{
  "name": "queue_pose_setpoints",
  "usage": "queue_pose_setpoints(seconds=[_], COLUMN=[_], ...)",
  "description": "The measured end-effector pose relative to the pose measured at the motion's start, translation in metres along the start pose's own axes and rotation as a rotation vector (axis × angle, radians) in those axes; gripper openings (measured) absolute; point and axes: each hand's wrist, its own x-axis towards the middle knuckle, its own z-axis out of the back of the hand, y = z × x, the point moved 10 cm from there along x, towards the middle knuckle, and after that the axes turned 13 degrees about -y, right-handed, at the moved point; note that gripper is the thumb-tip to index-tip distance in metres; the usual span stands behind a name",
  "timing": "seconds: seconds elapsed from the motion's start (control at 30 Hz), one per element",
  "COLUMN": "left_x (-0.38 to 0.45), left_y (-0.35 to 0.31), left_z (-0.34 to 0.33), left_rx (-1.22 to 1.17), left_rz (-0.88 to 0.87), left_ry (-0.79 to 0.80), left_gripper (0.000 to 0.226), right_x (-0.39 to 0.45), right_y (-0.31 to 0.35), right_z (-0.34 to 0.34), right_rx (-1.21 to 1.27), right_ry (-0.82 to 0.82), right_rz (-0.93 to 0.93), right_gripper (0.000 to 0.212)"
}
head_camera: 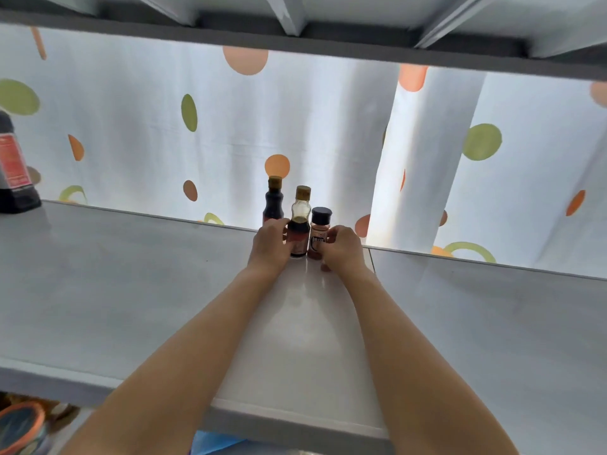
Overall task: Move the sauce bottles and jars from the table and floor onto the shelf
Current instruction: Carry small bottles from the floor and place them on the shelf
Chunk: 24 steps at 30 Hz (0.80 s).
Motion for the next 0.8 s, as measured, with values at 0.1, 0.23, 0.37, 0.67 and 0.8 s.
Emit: queue_pose_setpoints(seconds=[0.1, 0.23, 0.37, 0.67, 0.8], left_x=[0.002, 0.007, 0.008, 0.007, 0.01], left_y=[0.009, 0.019, 0.015, 0.018, 0.026], left_z=[-0.003, -0.006, -0.01, -0.02, -0.016], left_rx=[-0.056, -0.011, 0.096, 0.118, 0.086], left_rz=[0.026, 0.102, 0.019, -0.021, 0.036], left_ry=[-0.042, -0.087, -0.068, -0.007, -0.05], left_gripper=[0.015, 0.022, 0.005, 0.02, 0.025], right_x=[0.01, 0.021, 0.025, 0.029, 0.03], right_y=[0.0, -0.01, -0.015, -0.013, -0.013], right_z=[-0.012, -0.021, -0.027, -0.031, -0.037], right_rx=[-0.087, -0.076, -0.082, -0.108, -0.111], right_ry=[-0.033, -0.047, -0.093, -0.114, -0.141], right_rz=[0.093, 0.093, 0.087, 0.044, 0.053], right_gripper=[0.019, 0.023, 0.026, 0.031, 0.029])
